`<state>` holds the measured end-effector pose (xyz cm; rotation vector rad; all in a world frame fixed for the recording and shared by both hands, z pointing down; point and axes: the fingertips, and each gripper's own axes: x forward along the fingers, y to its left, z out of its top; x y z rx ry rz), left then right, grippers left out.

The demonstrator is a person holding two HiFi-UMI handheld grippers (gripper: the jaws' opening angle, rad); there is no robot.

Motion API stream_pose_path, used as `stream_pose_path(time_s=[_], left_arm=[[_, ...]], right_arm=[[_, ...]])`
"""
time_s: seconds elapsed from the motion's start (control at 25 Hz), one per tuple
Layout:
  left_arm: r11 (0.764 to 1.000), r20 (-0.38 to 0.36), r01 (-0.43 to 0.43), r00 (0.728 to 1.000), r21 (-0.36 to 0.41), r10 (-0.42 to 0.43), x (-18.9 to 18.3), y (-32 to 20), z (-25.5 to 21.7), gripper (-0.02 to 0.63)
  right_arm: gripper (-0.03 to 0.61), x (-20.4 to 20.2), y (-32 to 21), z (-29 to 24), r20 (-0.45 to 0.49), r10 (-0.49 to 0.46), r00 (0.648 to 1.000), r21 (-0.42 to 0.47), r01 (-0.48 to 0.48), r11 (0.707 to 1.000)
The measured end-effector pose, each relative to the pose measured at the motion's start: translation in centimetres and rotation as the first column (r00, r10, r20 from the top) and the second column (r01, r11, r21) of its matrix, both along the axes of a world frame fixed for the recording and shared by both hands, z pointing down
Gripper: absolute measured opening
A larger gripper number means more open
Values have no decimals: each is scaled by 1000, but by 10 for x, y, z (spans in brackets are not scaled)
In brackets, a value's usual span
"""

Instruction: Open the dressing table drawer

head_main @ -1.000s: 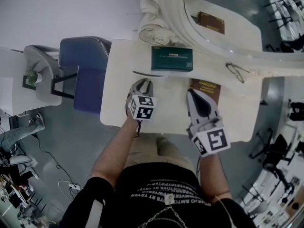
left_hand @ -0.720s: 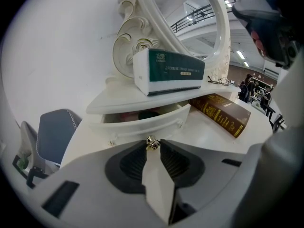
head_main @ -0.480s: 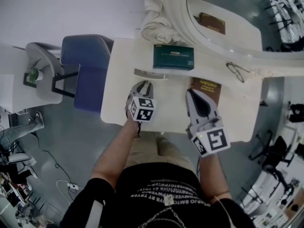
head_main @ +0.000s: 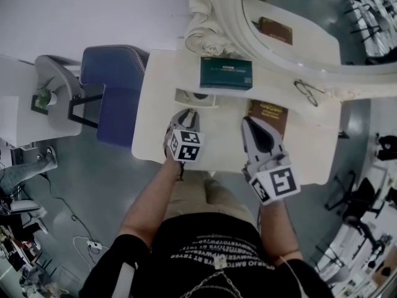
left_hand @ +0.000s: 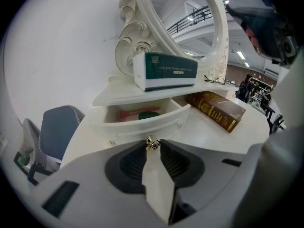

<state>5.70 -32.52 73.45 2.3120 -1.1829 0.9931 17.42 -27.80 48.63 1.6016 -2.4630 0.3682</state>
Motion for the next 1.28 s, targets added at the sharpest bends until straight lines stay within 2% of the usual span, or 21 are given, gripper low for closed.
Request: stream_pose_path(time_s=[1.0,1.28], left_arm=[[999,3,19,1000,25,-19,-6,15,1,95],[998,-43,27,999,50,-25,-8,23,-17,109]], right_arm=[[3,-3,12,-8,-3,-13,1000,17,13,1000],[2,-1,15,-17,-4,-8,1000,41,8,999]])
